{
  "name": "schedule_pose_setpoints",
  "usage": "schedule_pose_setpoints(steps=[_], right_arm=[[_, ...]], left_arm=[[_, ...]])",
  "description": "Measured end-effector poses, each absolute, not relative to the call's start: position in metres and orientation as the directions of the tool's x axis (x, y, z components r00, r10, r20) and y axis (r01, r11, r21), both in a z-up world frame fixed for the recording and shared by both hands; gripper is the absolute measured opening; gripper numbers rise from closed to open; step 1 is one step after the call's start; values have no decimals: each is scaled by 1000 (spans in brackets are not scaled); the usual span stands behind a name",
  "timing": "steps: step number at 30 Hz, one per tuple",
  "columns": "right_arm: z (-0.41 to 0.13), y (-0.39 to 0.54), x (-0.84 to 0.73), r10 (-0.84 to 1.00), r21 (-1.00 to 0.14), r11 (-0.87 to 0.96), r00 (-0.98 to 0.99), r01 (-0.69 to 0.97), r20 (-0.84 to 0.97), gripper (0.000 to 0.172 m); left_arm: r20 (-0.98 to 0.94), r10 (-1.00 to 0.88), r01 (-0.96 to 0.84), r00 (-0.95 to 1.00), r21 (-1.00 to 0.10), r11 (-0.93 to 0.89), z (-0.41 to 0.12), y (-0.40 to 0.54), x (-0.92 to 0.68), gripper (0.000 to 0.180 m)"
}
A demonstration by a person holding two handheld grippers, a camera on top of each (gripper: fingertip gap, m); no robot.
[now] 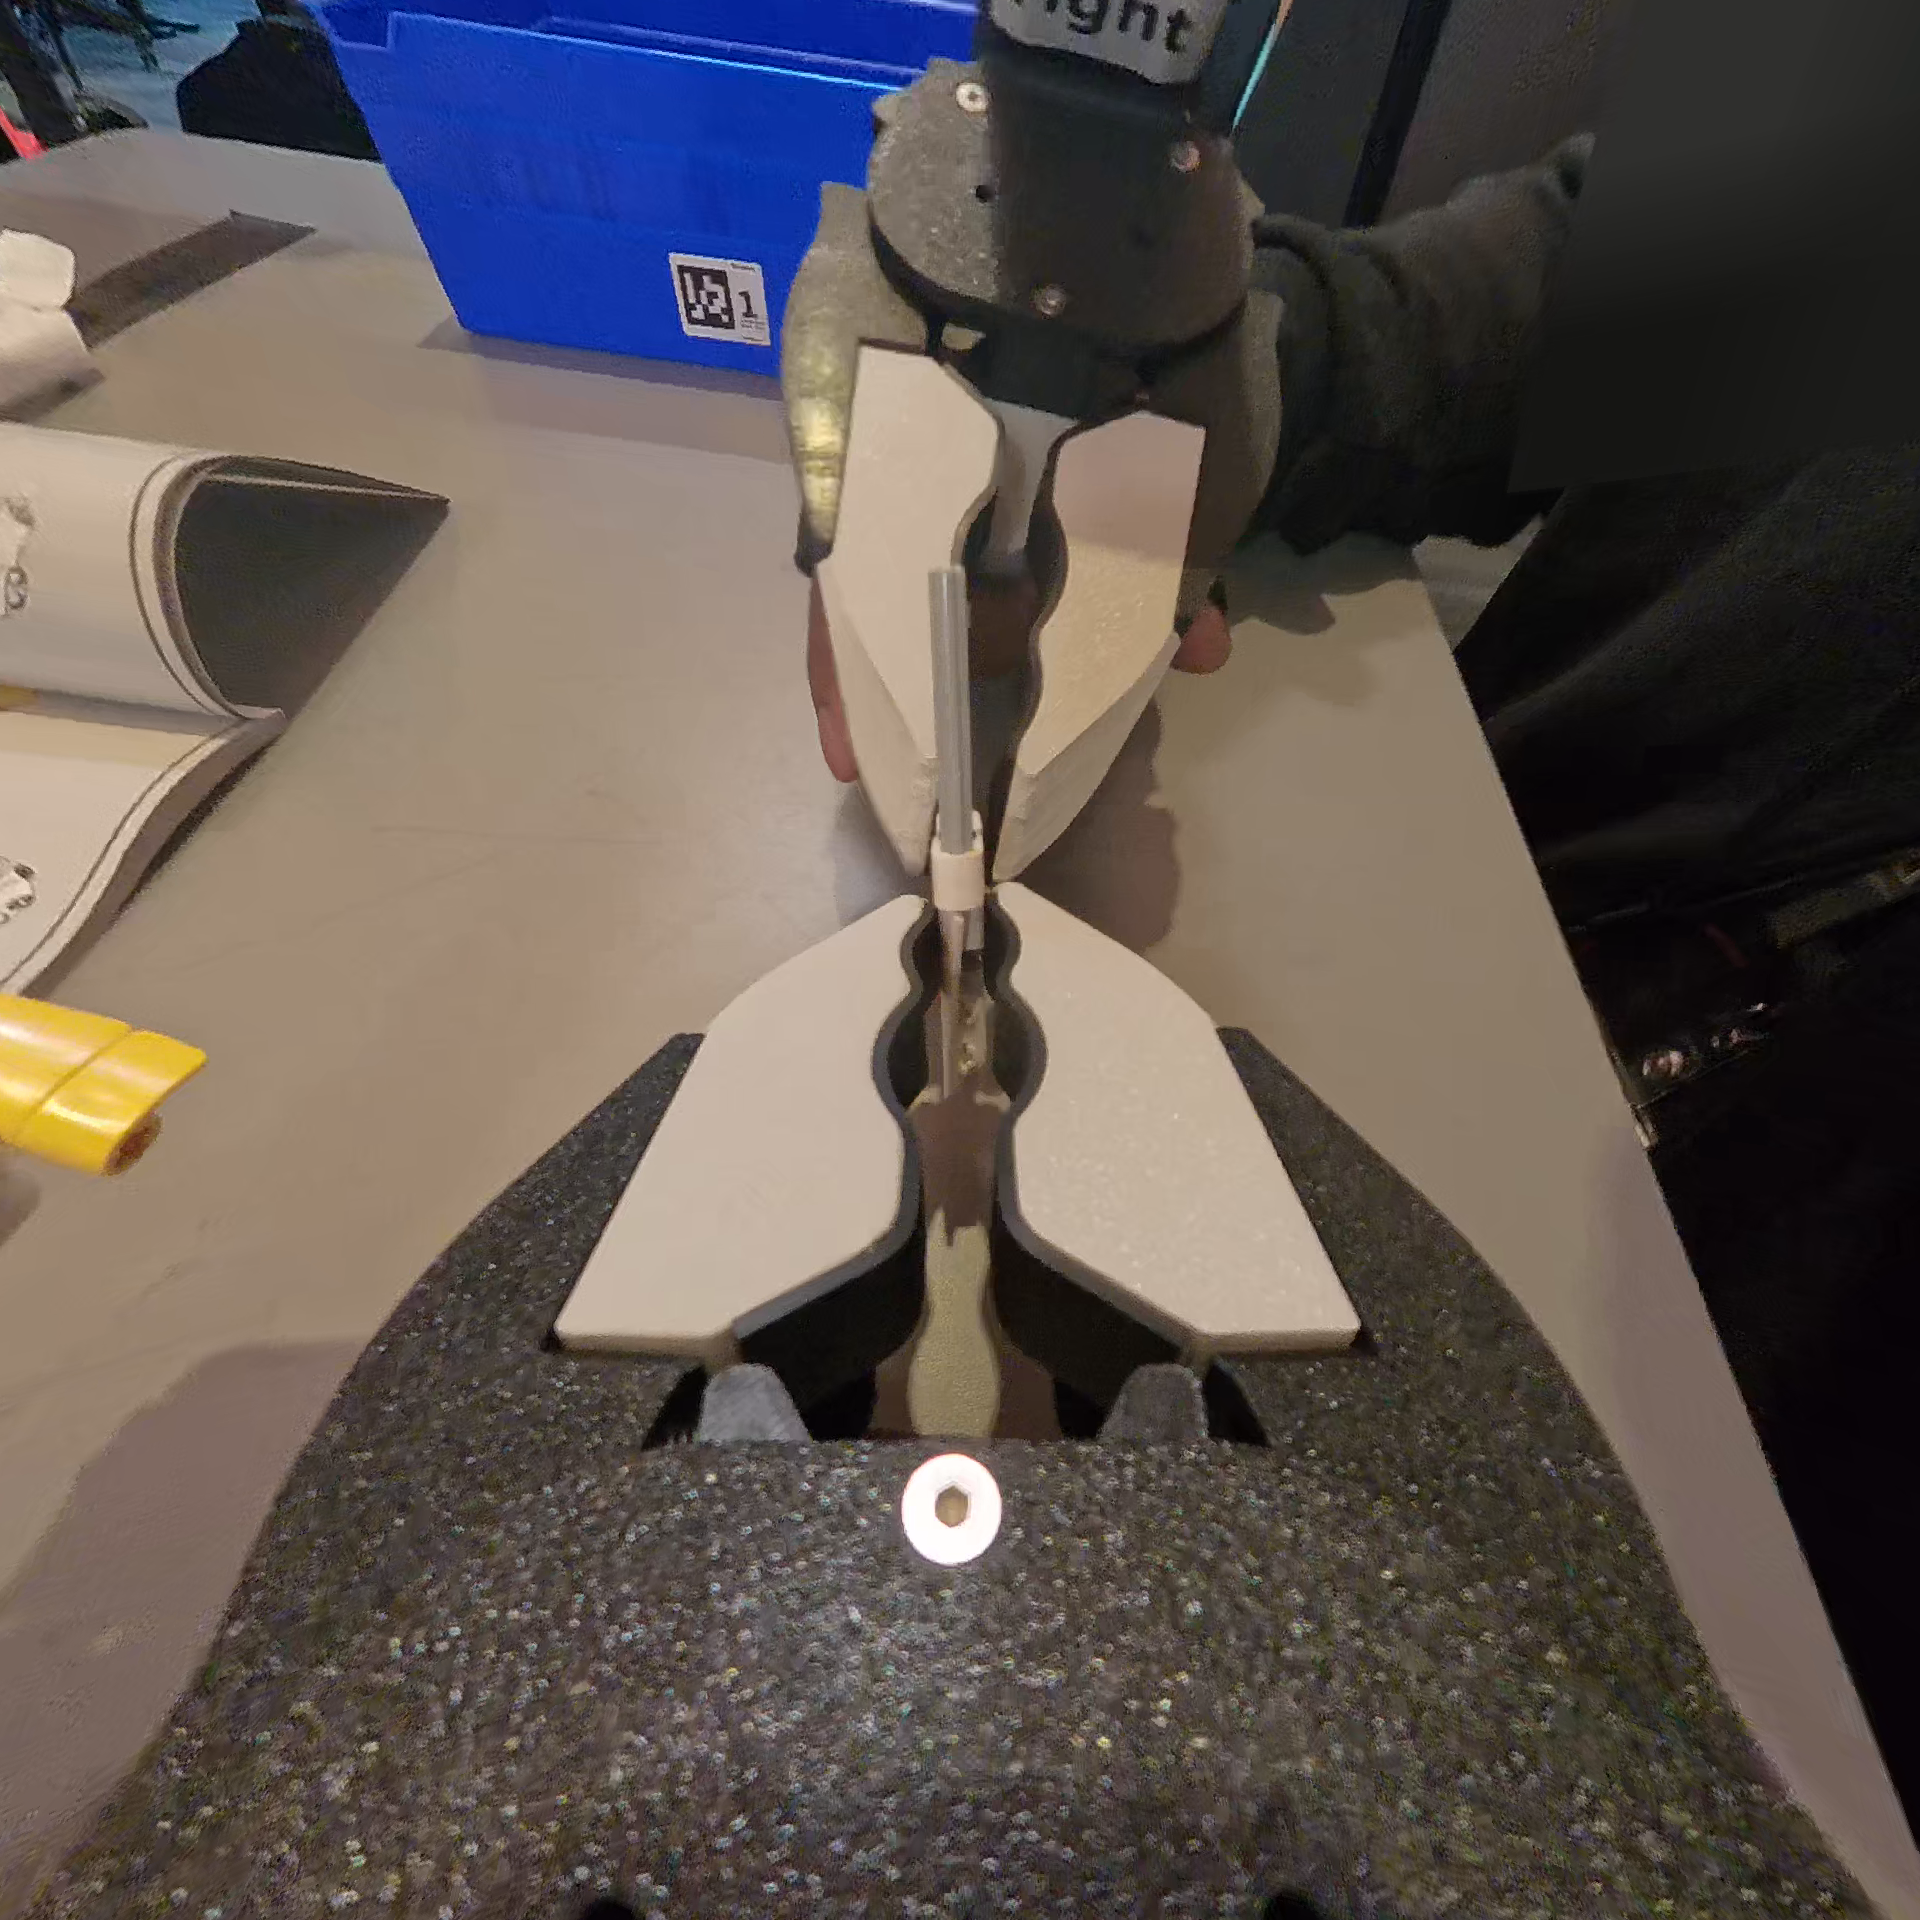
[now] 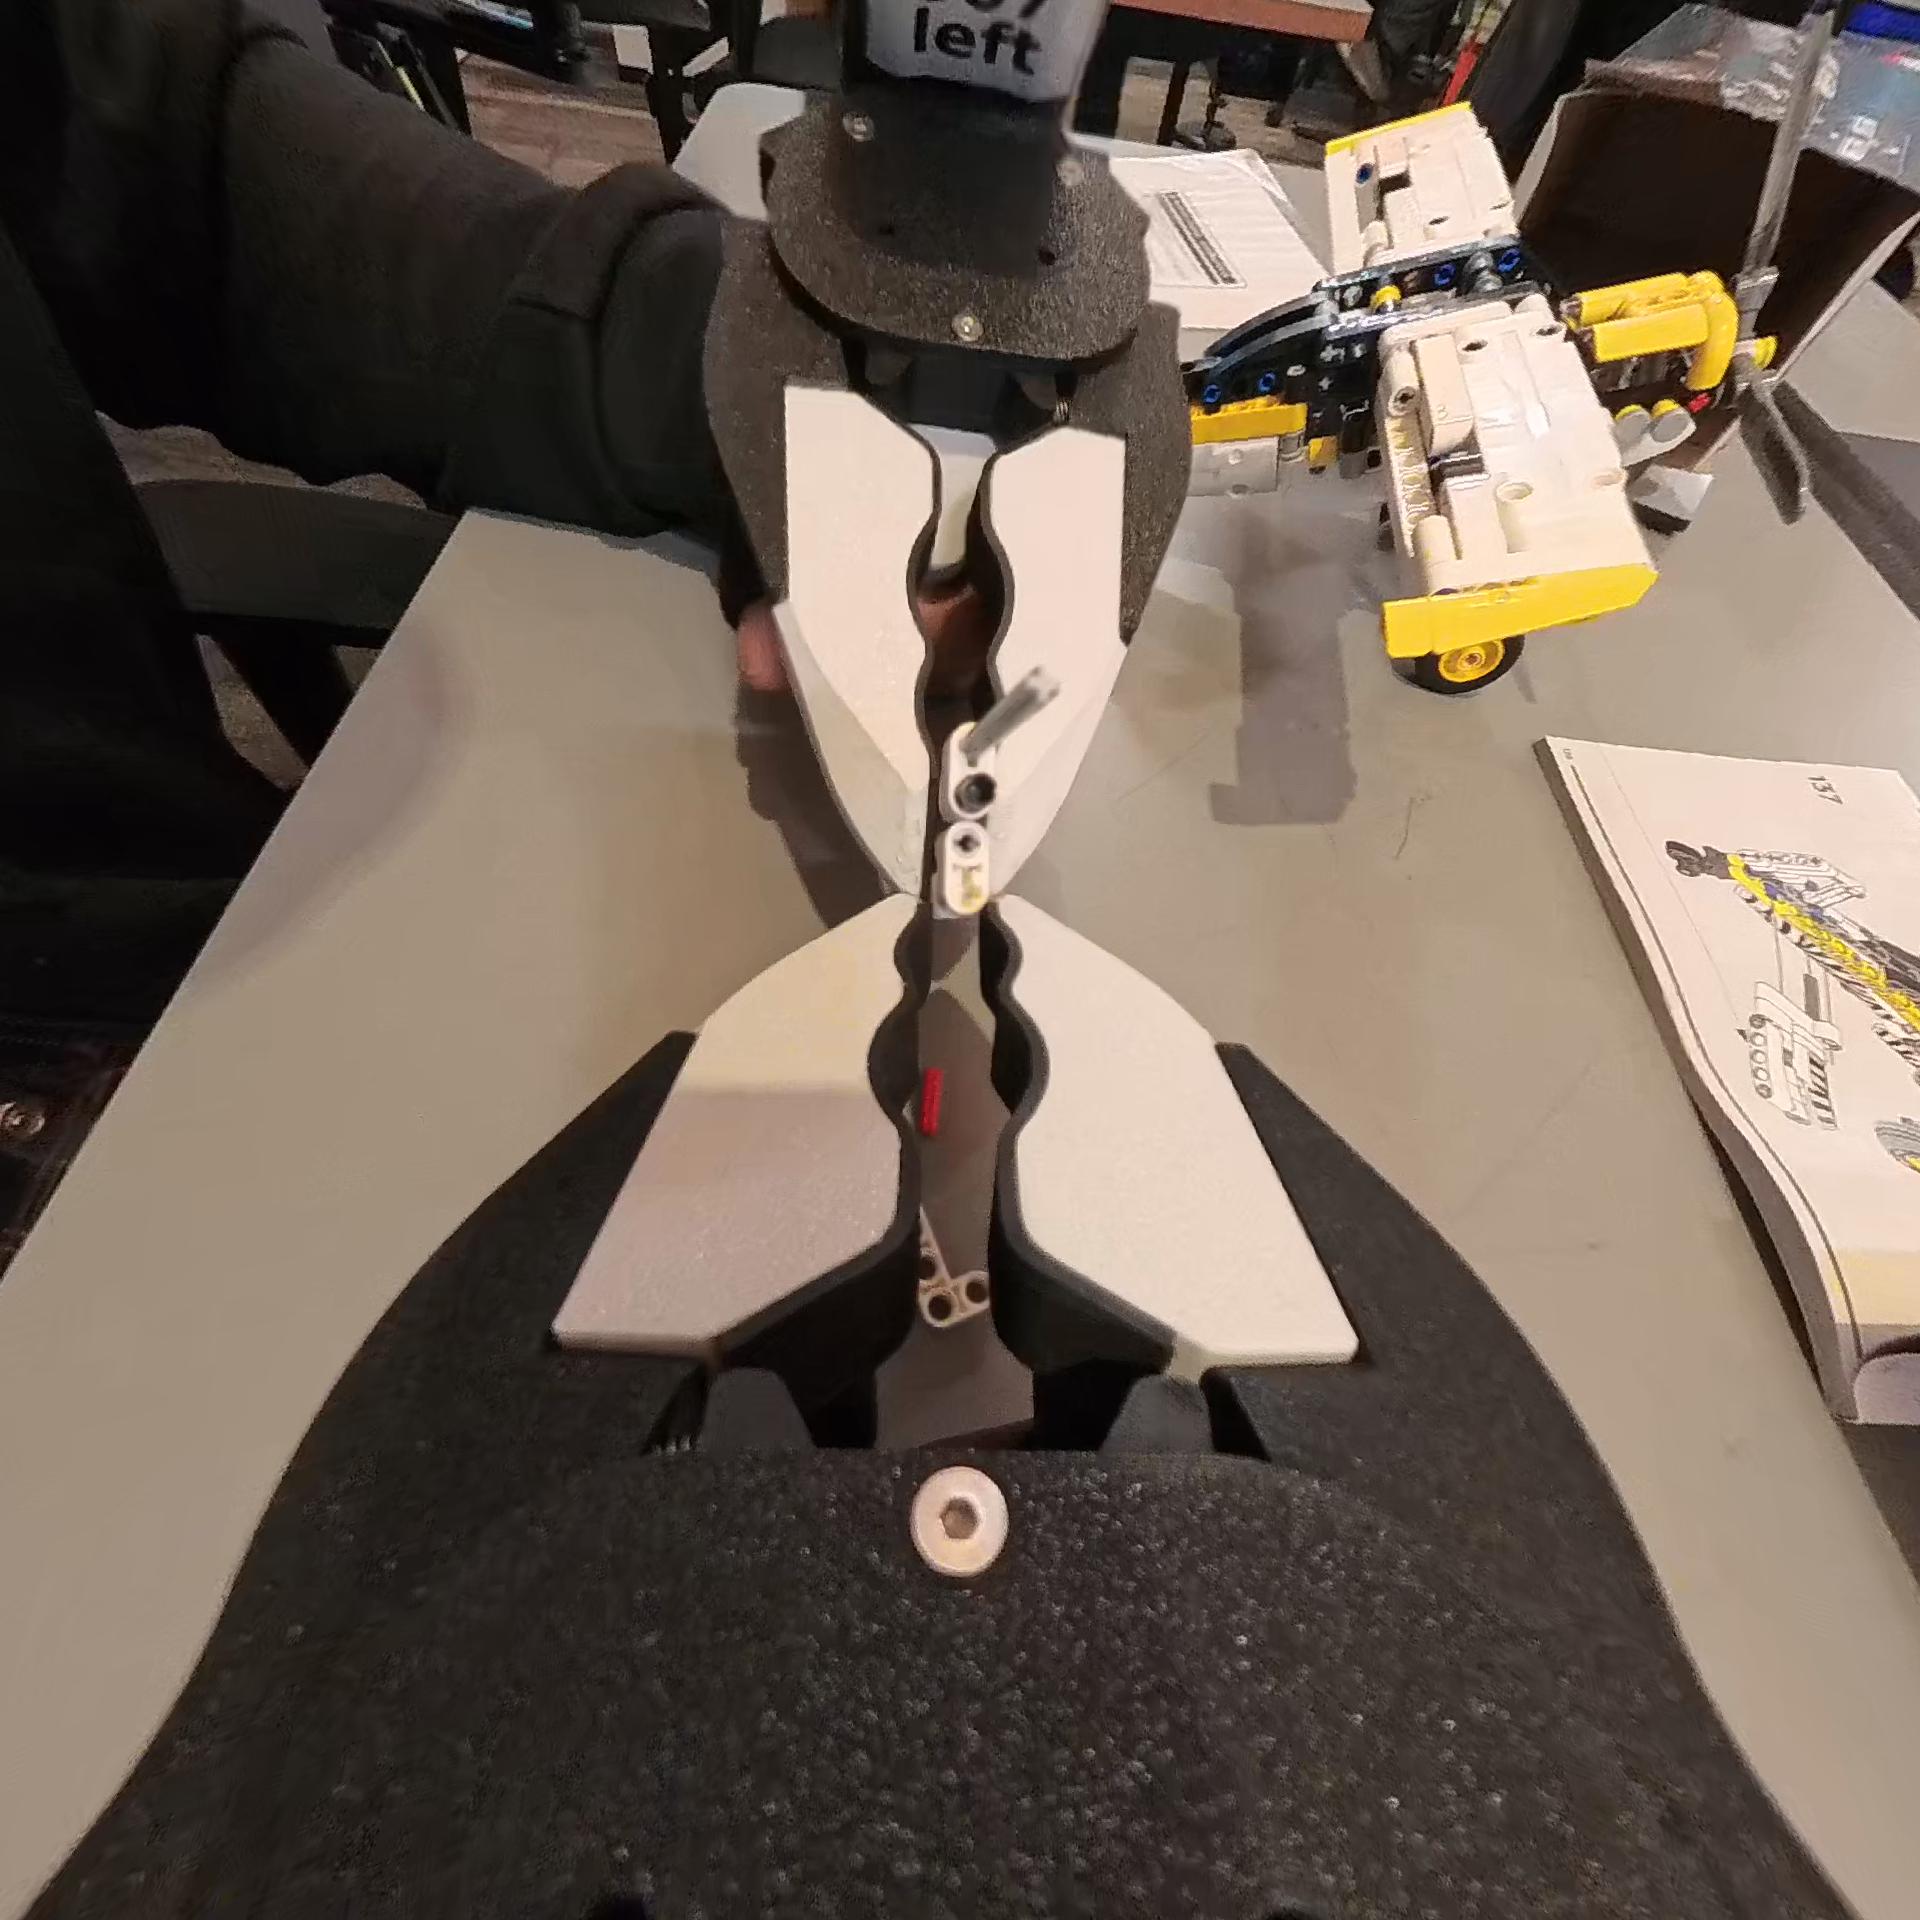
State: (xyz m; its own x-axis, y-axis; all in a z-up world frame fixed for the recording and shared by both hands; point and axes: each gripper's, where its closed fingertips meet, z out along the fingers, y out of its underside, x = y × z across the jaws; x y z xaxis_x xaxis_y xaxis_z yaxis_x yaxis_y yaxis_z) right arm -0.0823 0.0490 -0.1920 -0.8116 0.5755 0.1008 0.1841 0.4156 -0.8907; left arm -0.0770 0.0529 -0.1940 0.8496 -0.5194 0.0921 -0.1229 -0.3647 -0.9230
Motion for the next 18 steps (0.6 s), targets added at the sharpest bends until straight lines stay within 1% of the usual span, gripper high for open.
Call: schedule_pose_setpoints(steps=[1,3,7,12,16,18], right_arm=[[-192,51,-83,580,-888,421,-807,183,109,7],[-196,61,-84,591,-861,473,-792,185,154,13],[-214,82,-80,566,-759,612,-794,222,224,20],[-228,72,-71,522,-711,628,-849,316,84,19],[-246,69,-68,499,-622,701,-863,349,77,19],[-248,68,-71,511,-610,704,-856,364,79,16]], left_arm=[[108,-506,-101,856,-925,-367,-193,54,-80,7],[114,-490,-85,864,-927,-365,-191,52,-85,7],[121,-478,-74,870,-926,-370,-190,48,-91,7],[111,-433,-79,895,-914,-397,-193,50,-99,7],[108,-415,-87,903,-901,-424,-198,48,-102,7],[108,-420,-90,901,-901,-425,-198,47,-102,7]])
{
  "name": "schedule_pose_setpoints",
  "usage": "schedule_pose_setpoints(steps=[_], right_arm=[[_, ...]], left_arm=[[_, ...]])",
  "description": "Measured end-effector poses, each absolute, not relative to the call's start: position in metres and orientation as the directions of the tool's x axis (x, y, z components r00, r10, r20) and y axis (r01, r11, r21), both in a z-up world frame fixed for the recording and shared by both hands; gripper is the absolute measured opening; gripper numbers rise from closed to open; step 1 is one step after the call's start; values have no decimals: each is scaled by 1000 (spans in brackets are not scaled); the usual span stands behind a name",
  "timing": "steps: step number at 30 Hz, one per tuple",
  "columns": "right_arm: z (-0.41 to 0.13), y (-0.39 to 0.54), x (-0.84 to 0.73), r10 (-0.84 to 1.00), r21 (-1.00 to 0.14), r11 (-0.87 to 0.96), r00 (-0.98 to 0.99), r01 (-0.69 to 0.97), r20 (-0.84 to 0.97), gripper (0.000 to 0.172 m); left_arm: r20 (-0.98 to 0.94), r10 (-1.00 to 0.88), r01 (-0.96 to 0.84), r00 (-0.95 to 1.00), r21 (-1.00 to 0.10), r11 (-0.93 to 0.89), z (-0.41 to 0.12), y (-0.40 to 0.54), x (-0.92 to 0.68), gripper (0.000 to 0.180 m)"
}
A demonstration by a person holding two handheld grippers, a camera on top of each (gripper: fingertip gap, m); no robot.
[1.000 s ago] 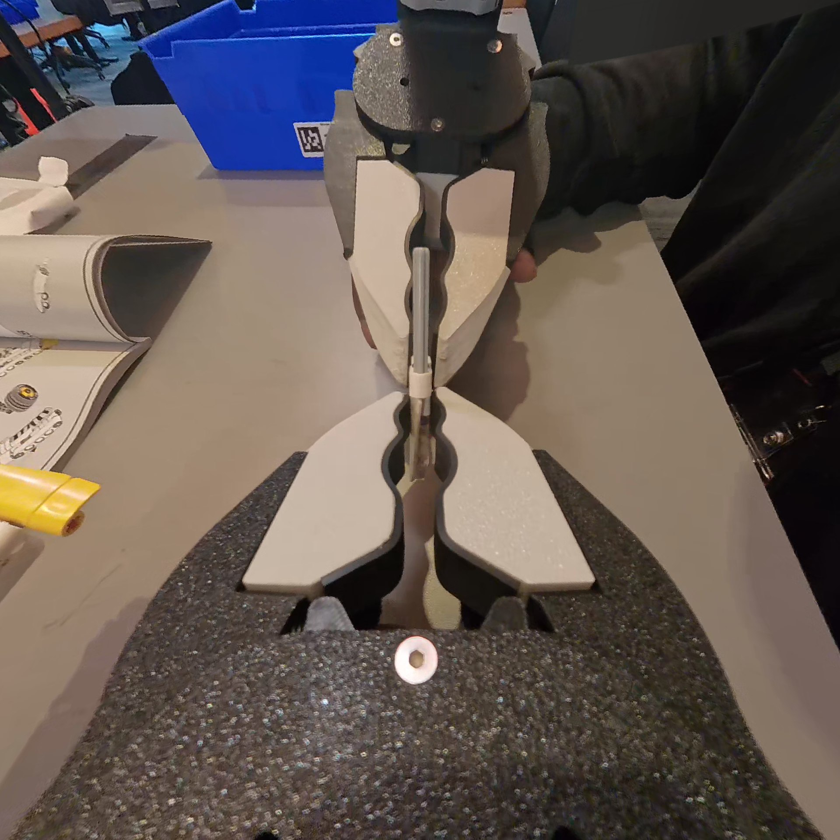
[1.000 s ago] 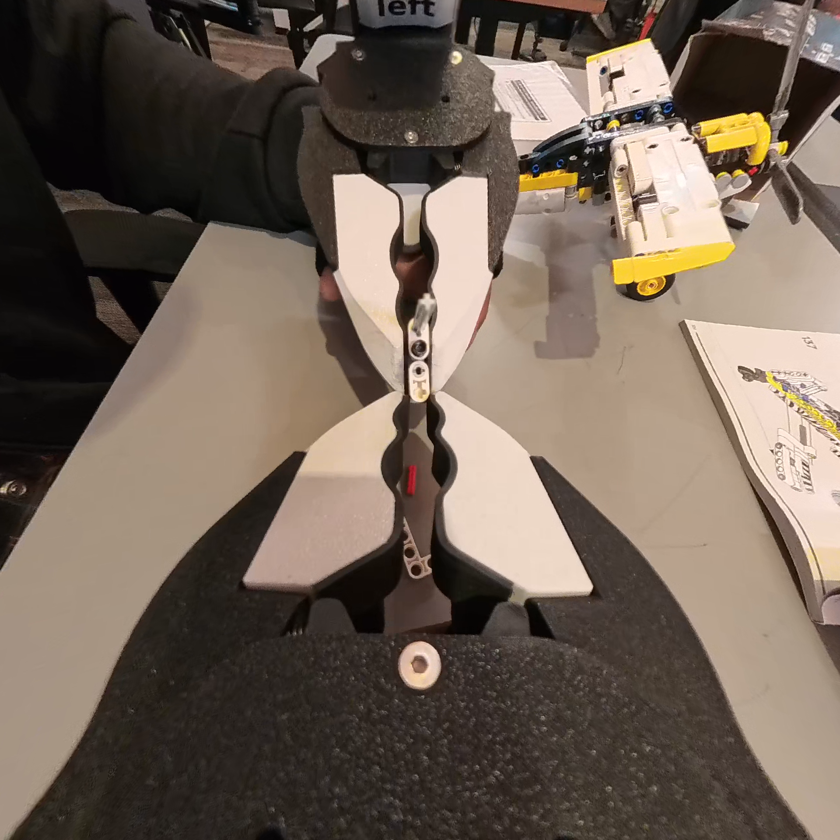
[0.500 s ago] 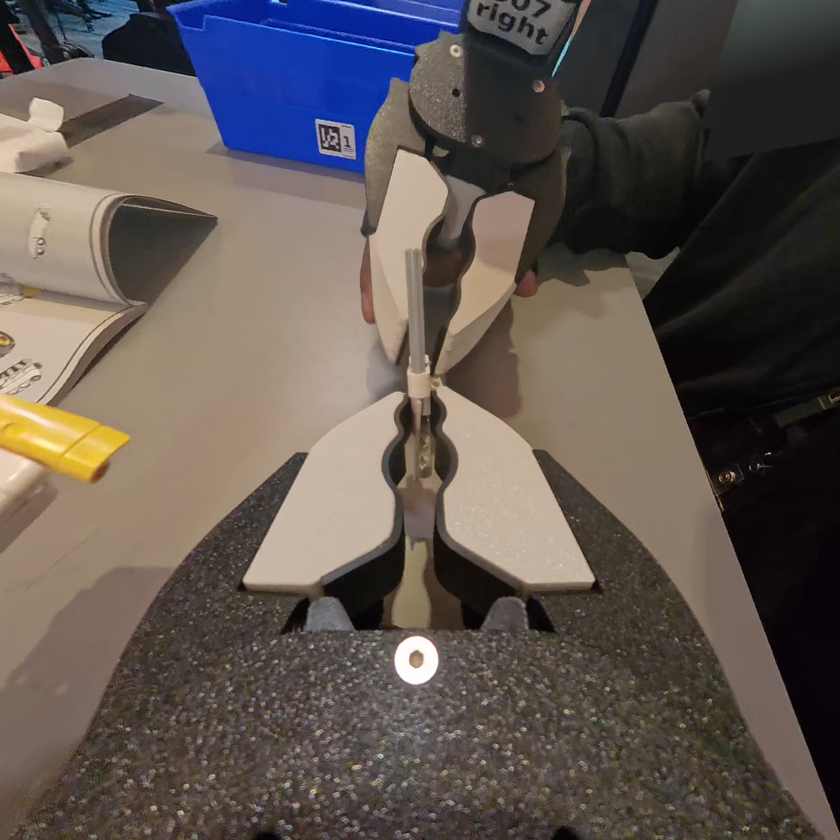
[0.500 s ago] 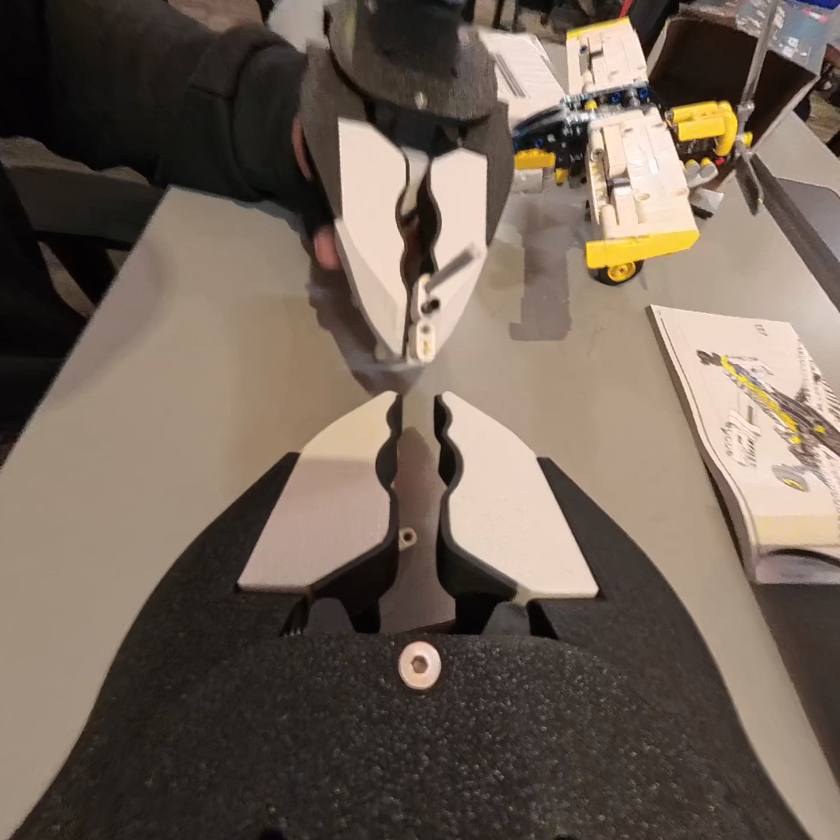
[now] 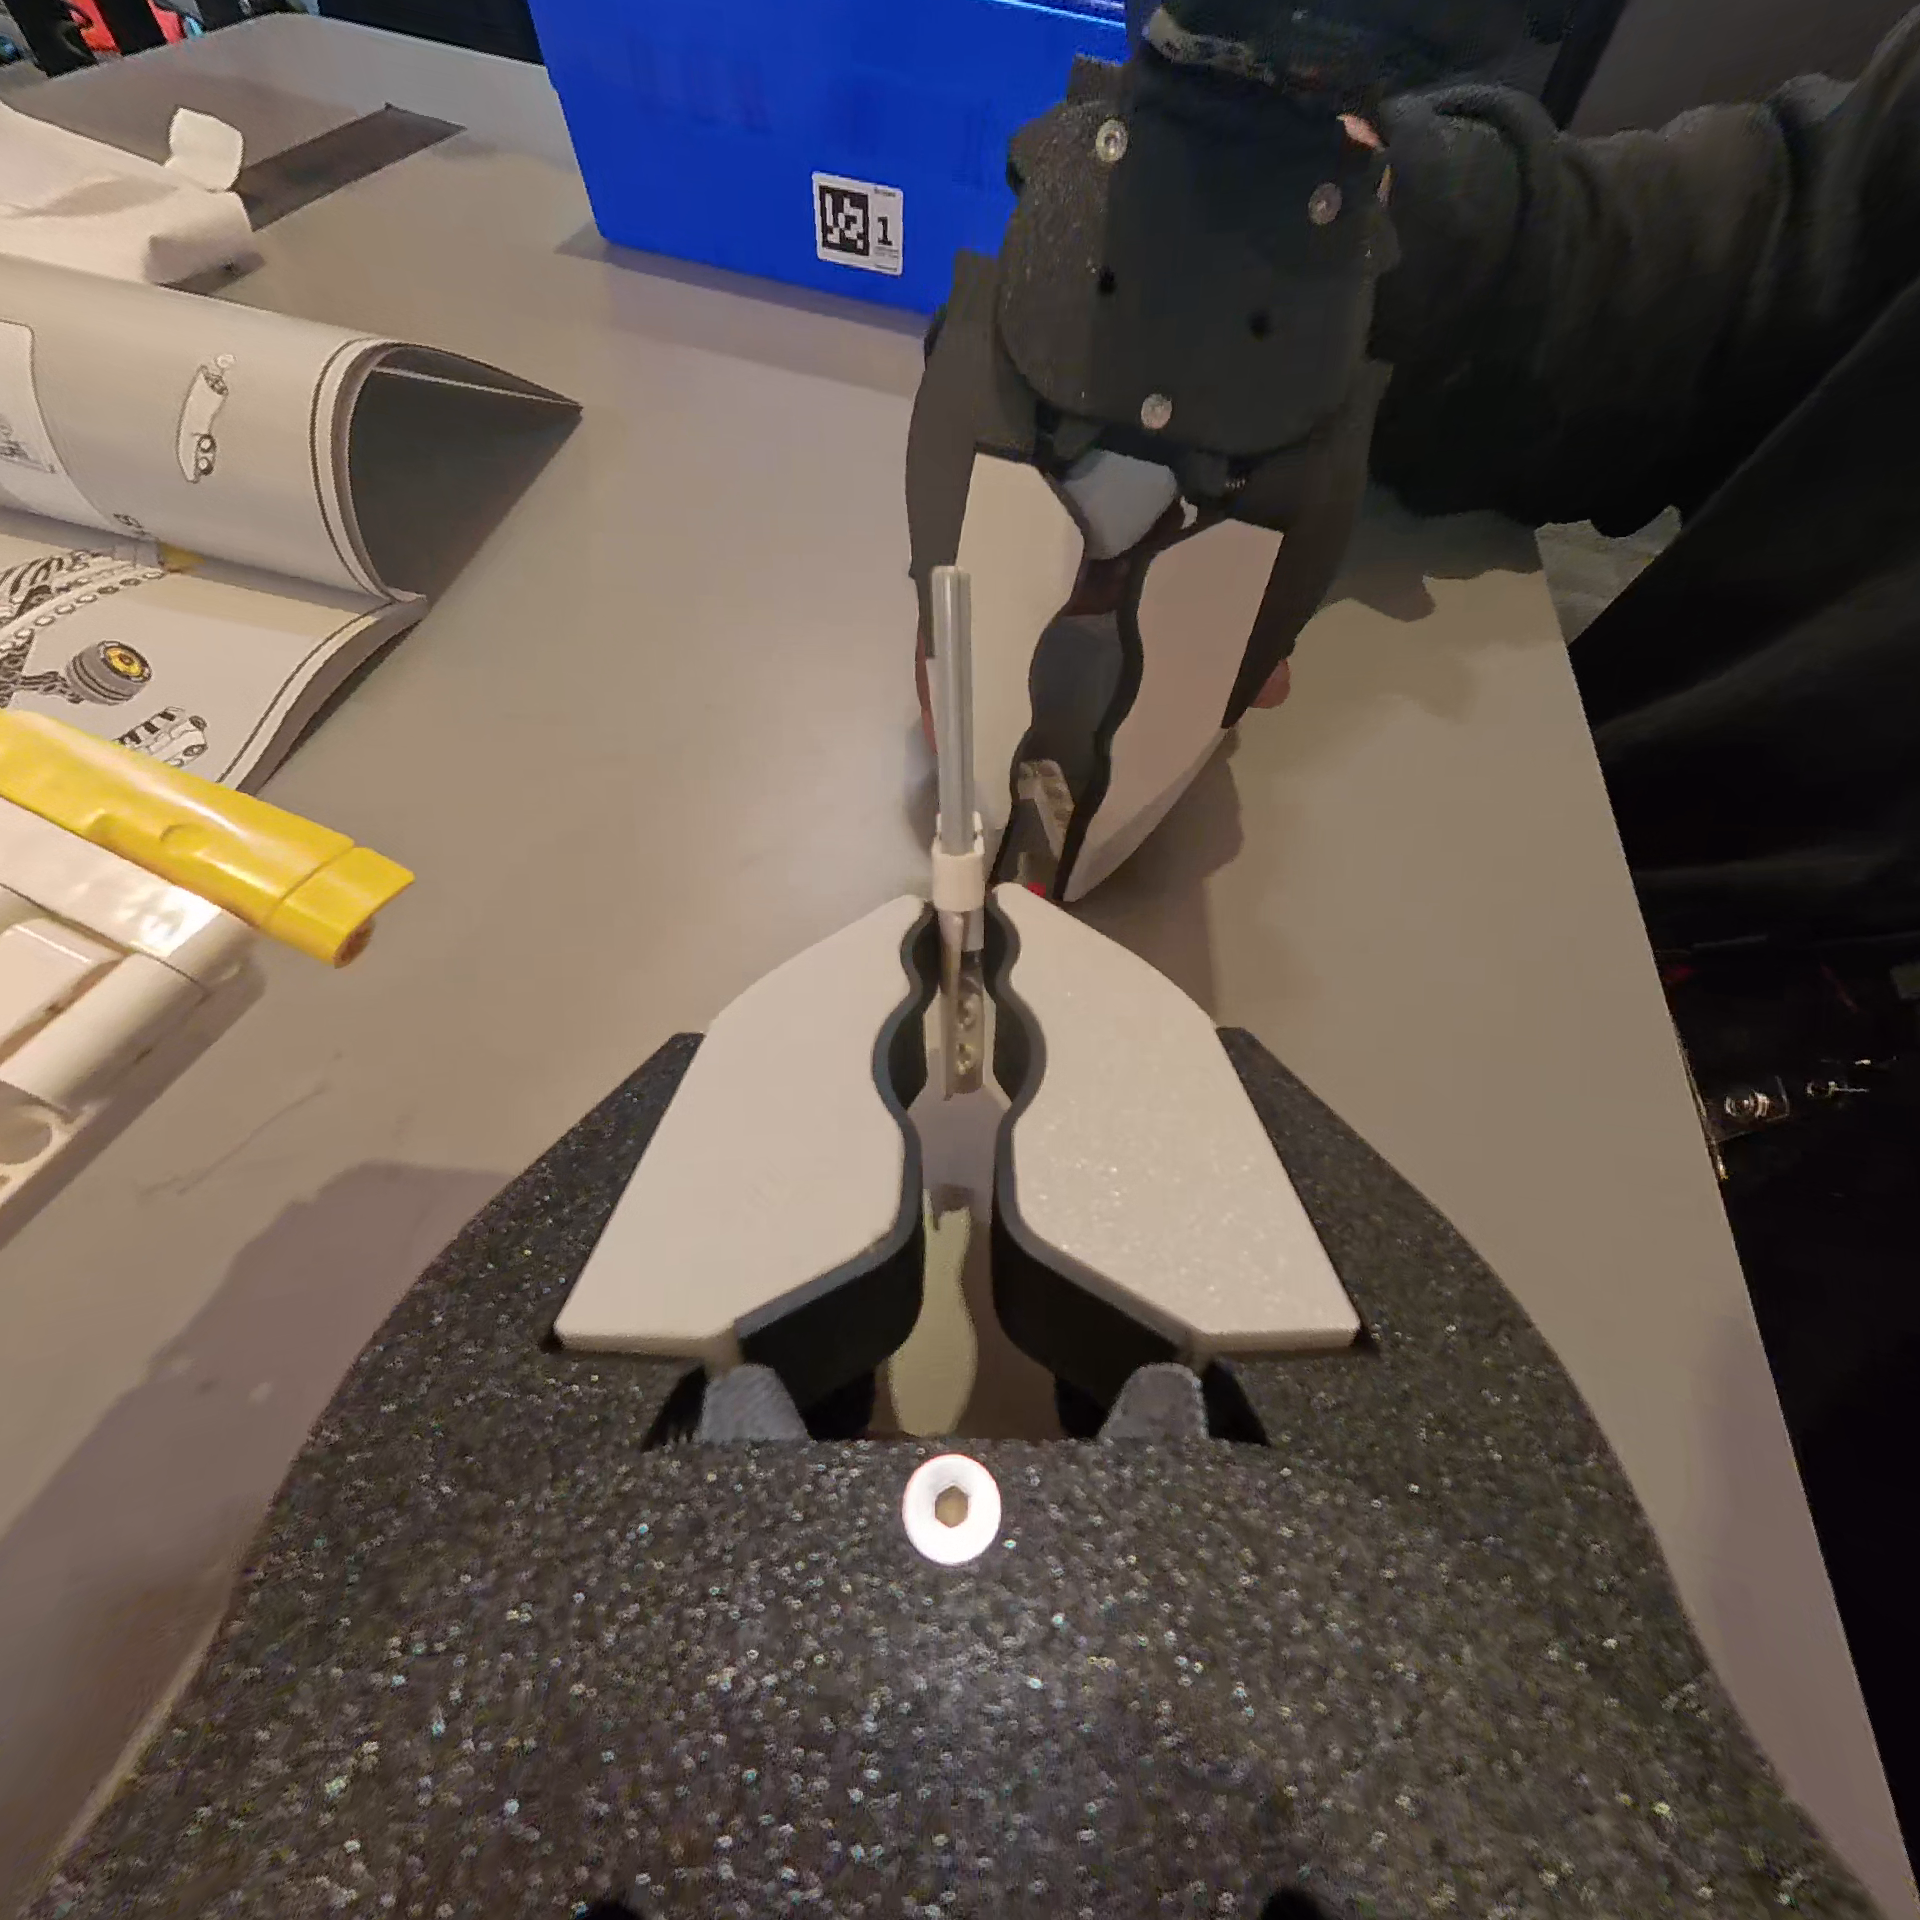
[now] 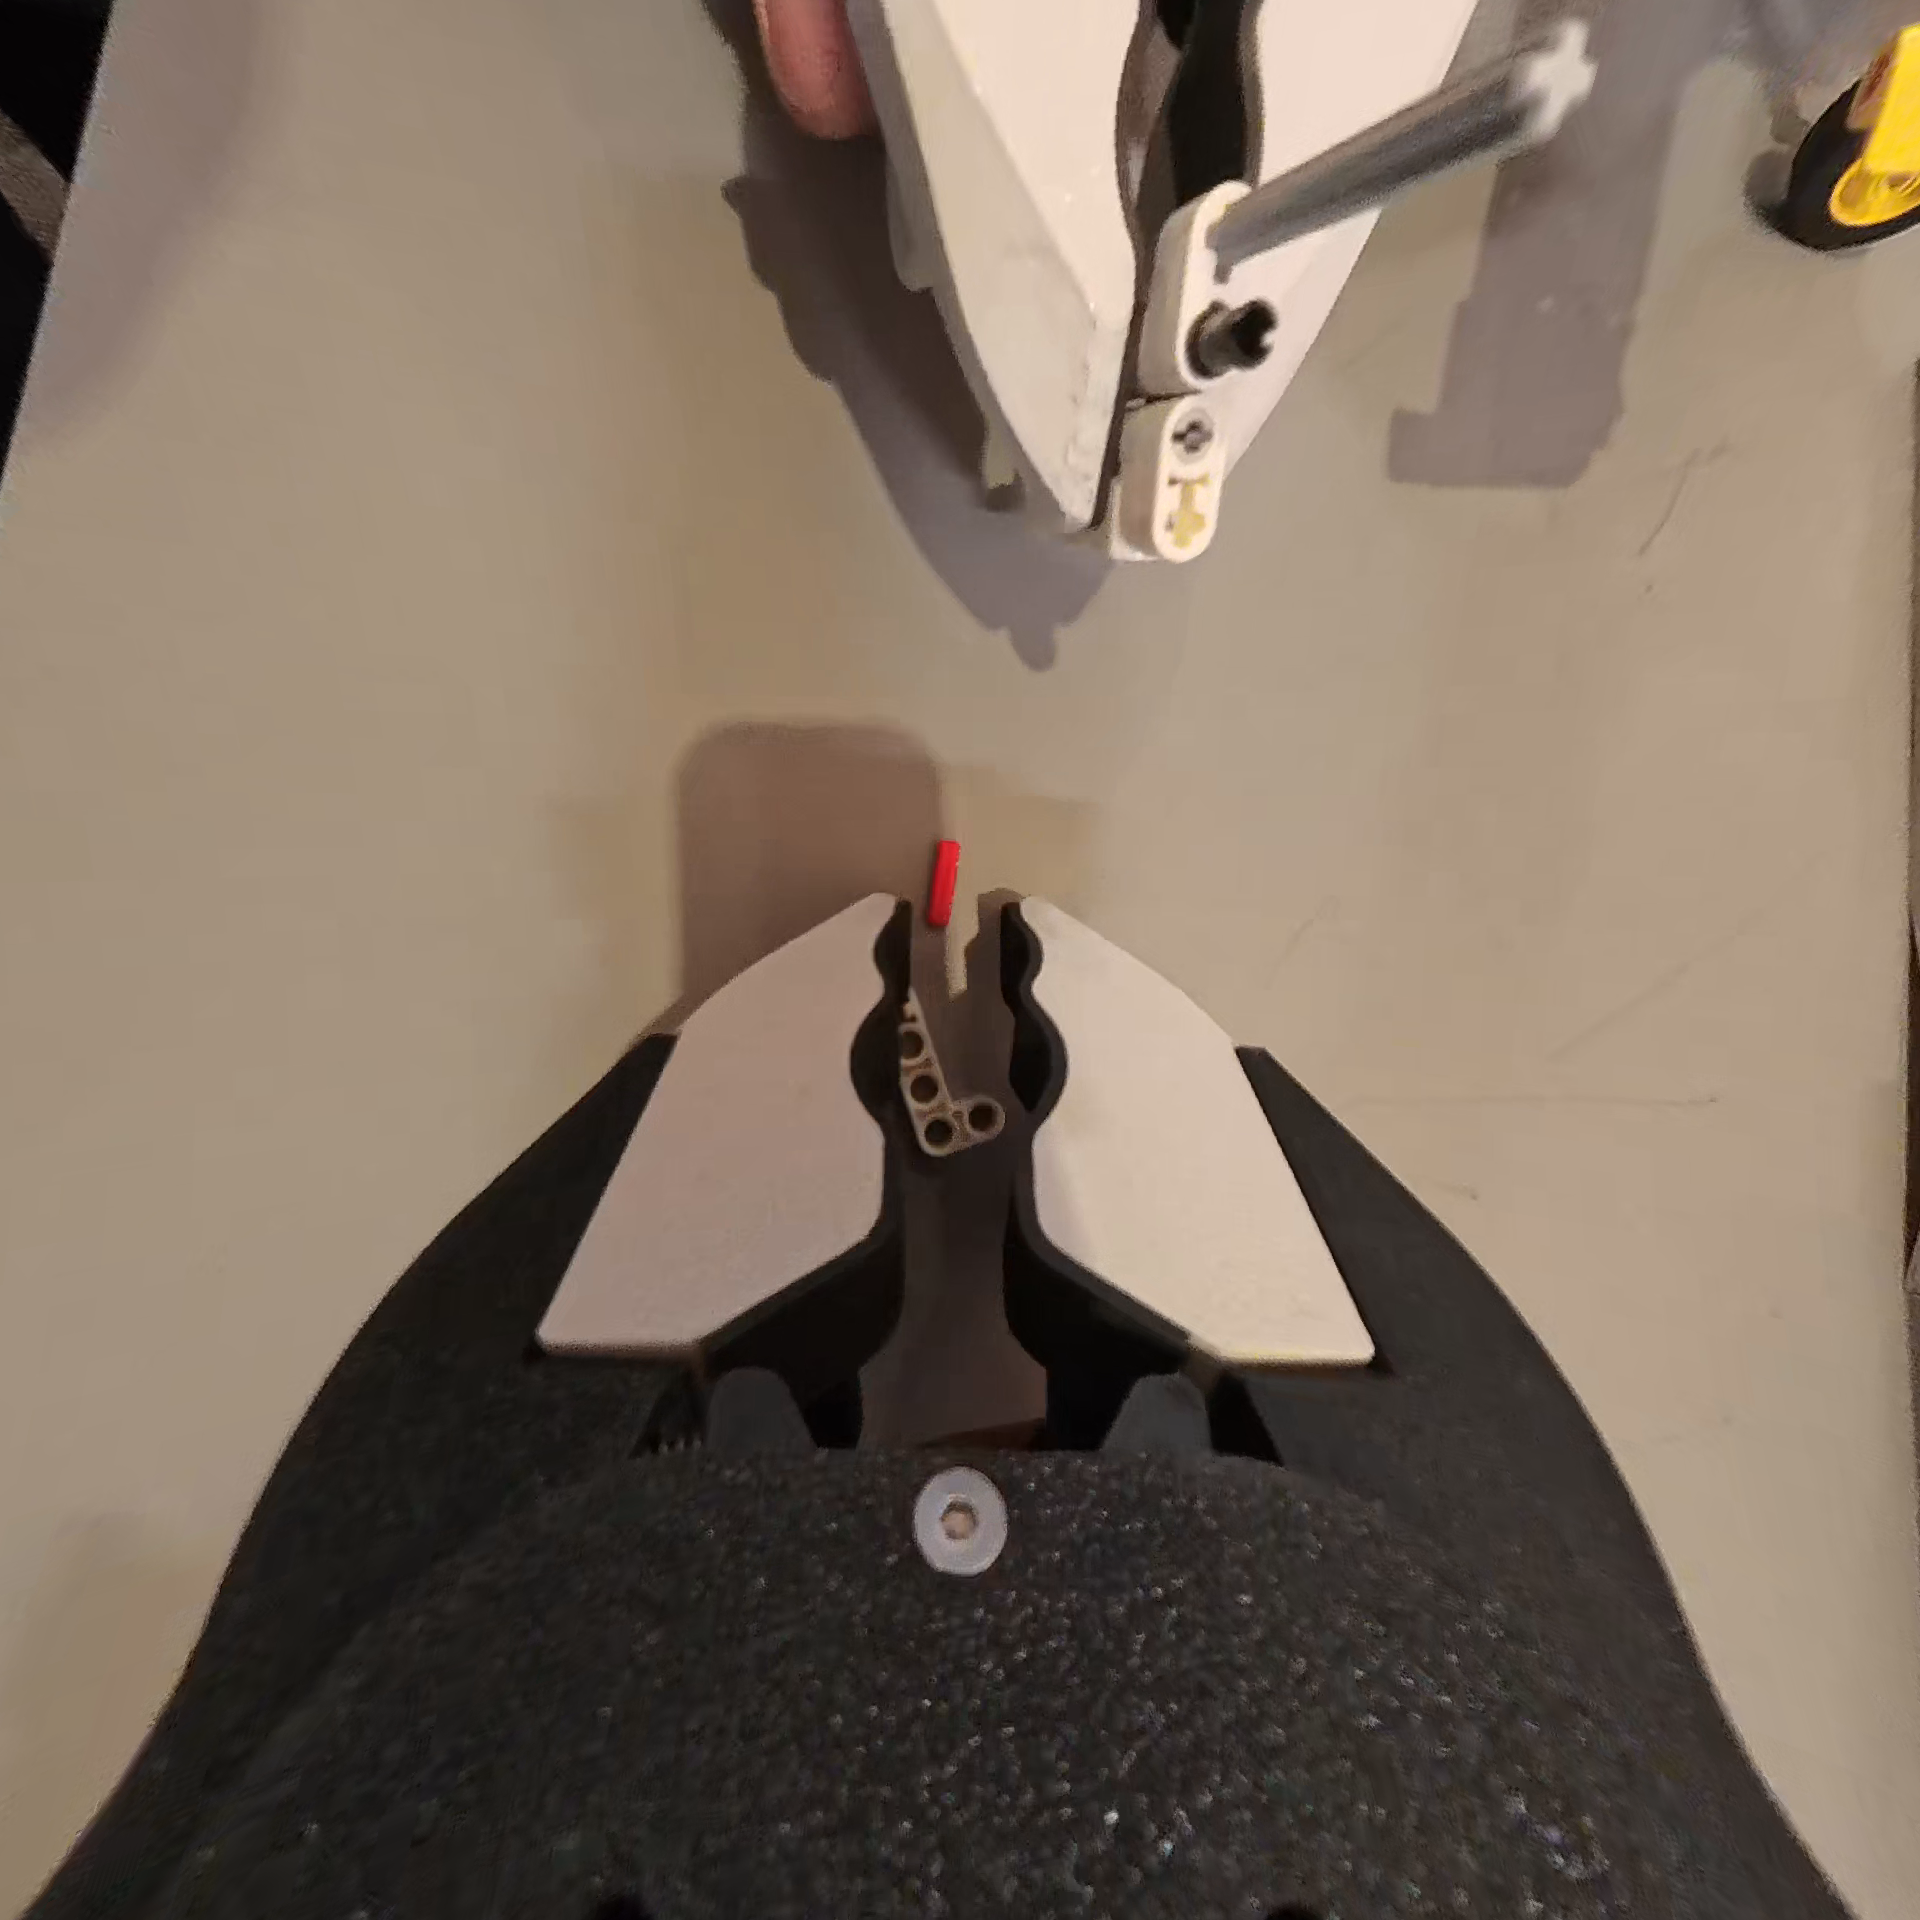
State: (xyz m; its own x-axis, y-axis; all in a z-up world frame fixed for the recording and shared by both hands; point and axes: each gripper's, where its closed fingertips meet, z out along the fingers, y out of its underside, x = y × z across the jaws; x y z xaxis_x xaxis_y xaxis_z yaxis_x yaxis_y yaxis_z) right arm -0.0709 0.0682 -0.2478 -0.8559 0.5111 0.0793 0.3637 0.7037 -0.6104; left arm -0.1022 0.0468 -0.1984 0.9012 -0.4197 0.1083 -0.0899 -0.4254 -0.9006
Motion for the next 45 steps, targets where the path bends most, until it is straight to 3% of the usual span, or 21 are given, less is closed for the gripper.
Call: schedule_pose_setpoints(steps=[5,10,17,21,36,45], right_arm=[[-249,67,-75,538,-592,707,-838,385,97,3],[-248,68,-79,551,-599,712,-820,366,154,2],[-213,74,-91,522,-660,724,-785,202,333,3],[-211,68,-93,450,-604,787,-788,128,420,3],[-215,60,-88,287,-437,899,-794,30,536,3],[-211,57,-89,276,-438,899,-780,3,562,3]], left_arm=[[114,-425,-91,898,-897,-432,-201,46,-101,7],[120,-427,-88,897,-896,-435,-202,46,-100,7],[114,-439,-144,891,-846,-514,-216,44,-95,7],[106,-444,-187,890,-802,-568,-227,44,-90,7],[146,-460,-174,876,-794,-583,-227,41,-87,7],[144,-463,-178,875,-793,-582,-228,41,-87,8]])
